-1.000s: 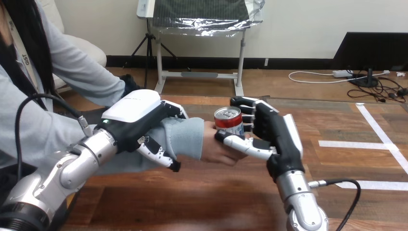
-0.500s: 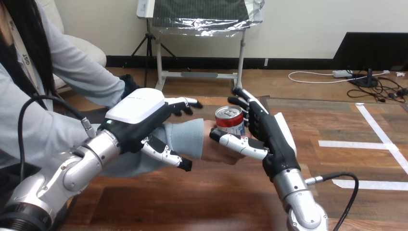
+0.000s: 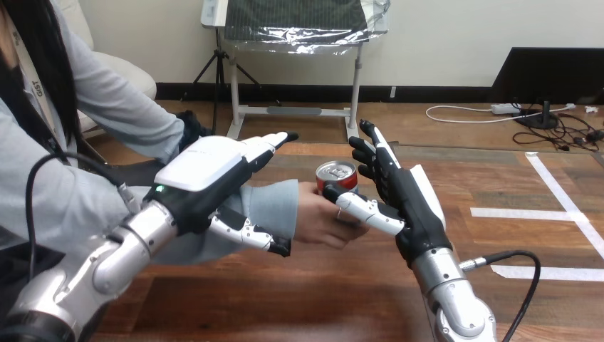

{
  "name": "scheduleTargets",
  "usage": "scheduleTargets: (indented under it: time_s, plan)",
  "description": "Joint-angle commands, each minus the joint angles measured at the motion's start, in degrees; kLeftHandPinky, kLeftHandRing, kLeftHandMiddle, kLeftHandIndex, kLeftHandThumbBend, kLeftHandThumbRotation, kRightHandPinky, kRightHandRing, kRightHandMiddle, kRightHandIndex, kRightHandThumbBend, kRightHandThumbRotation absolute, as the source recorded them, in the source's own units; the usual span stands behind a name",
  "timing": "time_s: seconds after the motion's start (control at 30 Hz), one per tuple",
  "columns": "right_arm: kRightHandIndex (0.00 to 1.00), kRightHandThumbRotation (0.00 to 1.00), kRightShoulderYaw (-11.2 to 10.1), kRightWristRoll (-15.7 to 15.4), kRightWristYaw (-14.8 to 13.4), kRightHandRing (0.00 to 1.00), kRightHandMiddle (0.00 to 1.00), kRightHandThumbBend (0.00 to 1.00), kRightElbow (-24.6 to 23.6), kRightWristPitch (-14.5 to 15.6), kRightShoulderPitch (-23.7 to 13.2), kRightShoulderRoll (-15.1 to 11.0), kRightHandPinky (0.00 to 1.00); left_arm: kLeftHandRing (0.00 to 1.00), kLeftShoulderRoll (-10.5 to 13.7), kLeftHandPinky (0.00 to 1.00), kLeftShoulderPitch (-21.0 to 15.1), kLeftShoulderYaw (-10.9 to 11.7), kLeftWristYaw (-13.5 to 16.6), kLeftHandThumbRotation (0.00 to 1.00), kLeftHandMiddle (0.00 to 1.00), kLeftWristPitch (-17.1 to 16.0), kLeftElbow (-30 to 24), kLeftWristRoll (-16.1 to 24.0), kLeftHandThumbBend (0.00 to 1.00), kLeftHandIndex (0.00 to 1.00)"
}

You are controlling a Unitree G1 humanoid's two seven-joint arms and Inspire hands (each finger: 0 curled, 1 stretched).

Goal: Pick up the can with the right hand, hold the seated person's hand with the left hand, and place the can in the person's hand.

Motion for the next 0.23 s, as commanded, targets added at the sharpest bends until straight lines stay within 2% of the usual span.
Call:
scheduleTargets:
  time_s: [0.0, 0.2]
  plan:
    - [1.0, 0.62, 0.96, -0.88, -0.59, 0.96, 0.95, 1.0, -3.46, -0.94, -1.69, -0.79, 0.95, 0.99, -0.9, 0.93, -0.57, 0.74, 2.65, 0.58, 1.0, -0.9, -0.64, -0.09, 1.0, 1.0]
    - [1.0, 0.65, 1.11, -1.35, -0.8, 0.96, 0.95, 1.0, -3.77, -1.53, -1.21, -0.9, 0.96, 1.0, -1.24, 0.94, 0.35, 0.82, 5.19, 0.62, 1.0, -2.18, -0.6, 0.1, 1.0, 1.0]
